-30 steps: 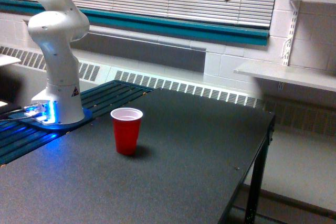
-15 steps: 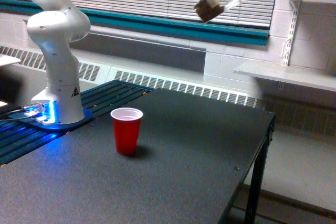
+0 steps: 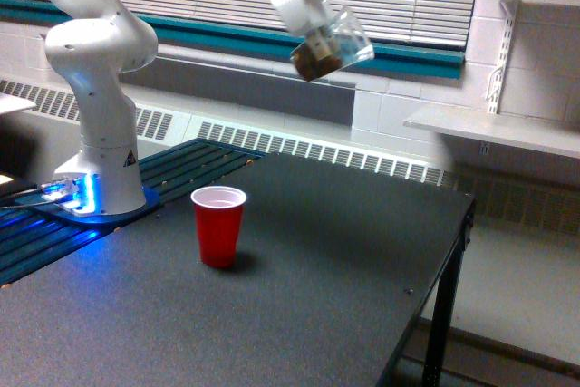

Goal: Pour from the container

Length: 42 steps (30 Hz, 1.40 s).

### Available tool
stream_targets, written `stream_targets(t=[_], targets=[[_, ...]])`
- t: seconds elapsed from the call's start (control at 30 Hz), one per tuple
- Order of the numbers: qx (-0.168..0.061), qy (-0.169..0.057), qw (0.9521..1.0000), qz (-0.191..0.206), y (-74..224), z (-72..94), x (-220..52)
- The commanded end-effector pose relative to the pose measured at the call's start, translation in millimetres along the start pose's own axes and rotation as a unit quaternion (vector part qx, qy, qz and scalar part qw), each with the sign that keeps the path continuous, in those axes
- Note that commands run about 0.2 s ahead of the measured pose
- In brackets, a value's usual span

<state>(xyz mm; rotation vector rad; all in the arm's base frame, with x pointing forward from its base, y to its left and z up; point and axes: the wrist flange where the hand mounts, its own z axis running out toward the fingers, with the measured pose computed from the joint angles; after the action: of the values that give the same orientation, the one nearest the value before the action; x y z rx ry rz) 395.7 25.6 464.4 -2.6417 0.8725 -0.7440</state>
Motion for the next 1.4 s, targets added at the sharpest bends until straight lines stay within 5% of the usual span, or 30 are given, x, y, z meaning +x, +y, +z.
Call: stream_targets(t=[0.03, 0.63, 1.1, 1.4], targets=[[-0.017, 0.008, 0.9995, 0.025, 40.3, 0.4, 9.8], [-0.060, -0.027, 0.9949, 0.076, 99.0, 24.0, -9.2], [-0.067, -0.051, 0.9936, 0.076, 82.9, 10.5, -54.8], [-0.079, -0.045, 0.9899, 0.109, 110.0, 0.6, -57.7]])
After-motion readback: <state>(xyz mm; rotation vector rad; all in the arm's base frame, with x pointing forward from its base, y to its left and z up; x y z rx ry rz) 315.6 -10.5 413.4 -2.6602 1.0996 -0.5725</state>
